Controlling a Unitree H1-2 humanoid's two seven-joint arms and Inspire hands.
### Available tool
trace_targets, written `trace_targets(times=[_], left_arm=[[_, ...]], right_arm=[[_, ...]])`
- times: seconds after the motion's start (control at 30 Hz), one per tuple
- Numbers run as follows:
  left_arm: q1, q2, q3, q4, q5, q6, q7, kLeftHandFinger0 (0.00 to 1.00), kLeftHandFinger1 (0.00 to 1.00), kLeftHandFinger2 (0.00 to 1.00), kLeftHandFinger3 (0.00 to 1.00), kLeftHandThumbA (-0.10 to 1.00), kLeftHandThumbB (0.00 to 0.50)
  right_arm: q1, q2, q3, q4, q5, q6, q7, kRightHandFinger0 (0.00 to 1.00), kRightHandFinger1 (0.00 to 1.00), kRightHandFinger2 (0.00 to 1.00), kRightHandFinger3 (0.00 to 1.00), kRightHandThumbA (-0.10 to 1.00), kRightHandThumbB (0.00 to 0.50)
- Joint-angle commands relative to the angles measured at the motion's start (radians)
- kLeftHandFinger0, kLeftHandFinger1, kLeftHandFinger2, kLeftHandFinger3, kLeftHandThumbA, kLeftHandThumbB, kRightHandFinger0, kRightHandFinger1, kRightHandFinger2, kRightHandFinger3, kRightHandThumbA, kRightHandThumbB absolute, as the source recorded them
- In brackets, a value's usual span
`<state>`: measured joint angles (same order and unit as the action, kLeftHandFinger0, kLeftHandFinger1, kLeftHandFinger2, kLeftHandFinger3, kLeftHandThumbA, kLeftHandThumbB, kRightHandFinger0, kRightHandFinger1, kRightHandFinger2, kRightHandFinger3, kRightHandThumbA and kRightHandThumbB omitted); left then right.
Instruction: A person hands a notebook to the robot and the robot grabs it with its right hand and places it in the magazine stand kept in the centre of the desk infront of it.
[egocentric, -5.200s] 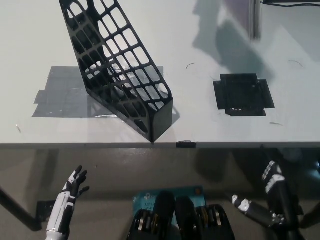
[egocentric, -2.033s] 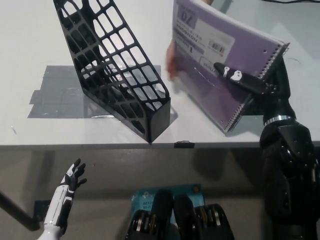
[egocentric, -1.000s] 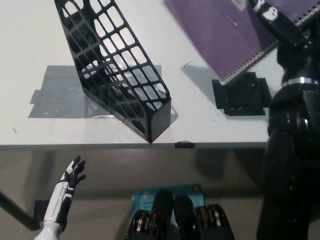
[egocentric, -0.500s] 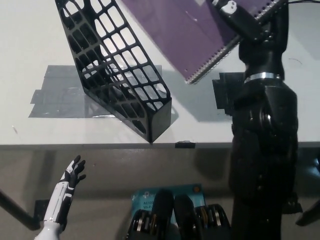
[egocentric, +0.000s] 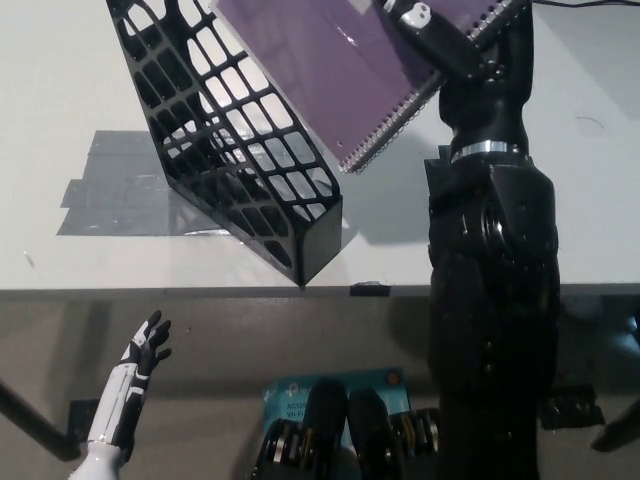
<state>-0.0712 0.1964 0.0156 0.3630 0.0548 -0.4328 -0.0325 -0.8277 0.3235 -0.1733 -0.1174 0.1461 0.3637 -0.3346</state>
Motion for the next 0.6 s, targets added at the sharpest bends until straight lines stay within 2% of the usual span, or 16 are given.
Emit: trace_targets(times=[0.0,0.23,0.43,0.57], left_arm=[[-0.015,0.013,0.002,-0.010,-0.004,-0.037,-0.001,0.96,1.00,1.00,1.00,1.00,0.500],[-0.017,0.012,0.002,-0.007,-0.007,-0.037,-0.001,0.95,1.00,1.00,1.00,1.00,0.500],[-0.018,0.013,0.000,-0.005,-0.002,-0.037,-0.001,0.96,1.00,1.00,1.00,1.00,0.500],[-0.018,0.013,0.000,-0.008,-0.002,-0.037,-0.003,0.96,1.00,1.00,1.00,1.00,0.500]], right_arm=[[-0.110,0.043,0.015,-0.017,0.035,-0.105,0.001,0.00,0.00,0.00,0.00,1.00,0.033],[-0.128,0.044,0.027,0.002,0.011,-0.102,-0.004,0.00,0.00,0.00,0.00,1.00,0.027],[-0.149,0.047,0.025,-0.002,0.013,-0.104,-0.013,0.00,0.00,0.00,0.00,1.00,0.059],[-0.163,0.052,0.020,-0.020,0.018,-0.101,-0.024,0.00,0.00,0.00,0.00,1.00,0.050]])
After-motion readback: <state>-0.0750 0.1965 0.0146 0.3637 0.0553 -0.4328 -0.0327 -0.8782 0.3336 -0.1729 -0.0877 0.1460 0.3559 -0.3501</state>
